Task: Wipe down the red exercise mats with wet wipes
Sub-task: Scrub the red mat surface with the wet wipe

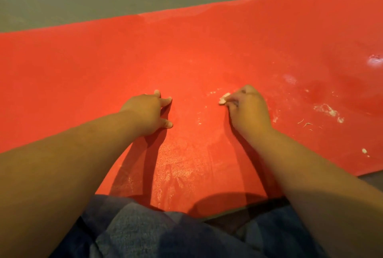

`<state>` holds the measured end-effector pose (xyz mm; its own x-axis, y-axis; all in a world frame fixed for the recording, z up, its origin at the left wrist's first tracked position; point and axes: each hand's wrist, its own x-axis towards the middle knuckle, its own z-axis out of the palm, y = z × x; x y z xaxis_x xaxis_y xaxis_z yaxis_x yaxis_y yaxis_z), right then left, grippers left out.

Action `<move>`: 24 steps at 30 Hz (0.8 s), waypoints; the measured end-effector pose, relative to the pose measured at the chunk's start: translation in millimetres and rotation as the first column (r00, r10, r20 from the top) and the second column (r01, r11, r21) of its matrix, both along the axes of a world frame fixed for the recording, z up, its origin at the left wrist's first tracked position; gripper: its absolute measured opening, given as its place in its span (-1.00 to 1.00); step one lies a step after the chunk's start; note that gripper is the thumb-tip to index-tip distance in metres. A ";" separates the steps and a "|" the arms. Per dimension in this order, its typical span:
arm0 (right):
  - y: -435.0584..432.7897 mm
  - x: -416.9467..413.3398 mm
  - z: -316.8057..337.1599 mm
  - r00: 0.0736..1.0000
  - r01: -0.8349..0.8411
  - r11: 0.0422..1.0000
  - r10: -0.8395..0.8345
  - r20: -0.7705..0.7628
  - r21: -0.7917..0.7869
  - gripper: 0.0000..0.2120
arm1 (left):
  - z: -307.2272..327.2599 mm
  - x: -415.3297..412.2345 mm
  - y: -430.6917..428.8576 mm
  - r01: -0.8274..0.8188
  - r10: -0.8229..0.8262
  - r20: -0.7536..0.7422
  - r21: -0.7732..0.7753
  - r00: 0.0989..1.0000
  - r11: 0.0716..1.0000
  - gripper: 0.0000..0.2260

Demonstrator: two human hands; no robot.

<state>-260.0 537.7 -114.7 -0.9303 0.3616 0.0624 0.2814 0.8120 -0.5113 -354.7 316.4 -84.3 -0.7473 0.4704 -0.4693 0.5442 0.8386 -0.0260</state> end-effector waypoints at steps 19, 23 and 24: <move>-46.3 14.6 -3.0 0.987 -0.154 0.987 0.152 -0.041 -0.046 -0.81 | -0.9 -1.0 0.9 -0.004 0.004 0.019 -0.013 1.000 1.000 -0.28; -46.6 32.5 -1.9 0.944 -0.330 0.943 0.329 -0.039 -0.037 -0.84 | -3.4 -2.1 -0.1 0.001 -0.001 0.009 -0.016 1.000 1.000 -0.27; -42.8 20.9 -0.7 0.940 -0.340 0.940 0.340 -0.012 -0.031 -0.83 | -2.8 -2.5 0.0 0.002 -0.001 0.010 -0.015 1.000 1.000 -0.27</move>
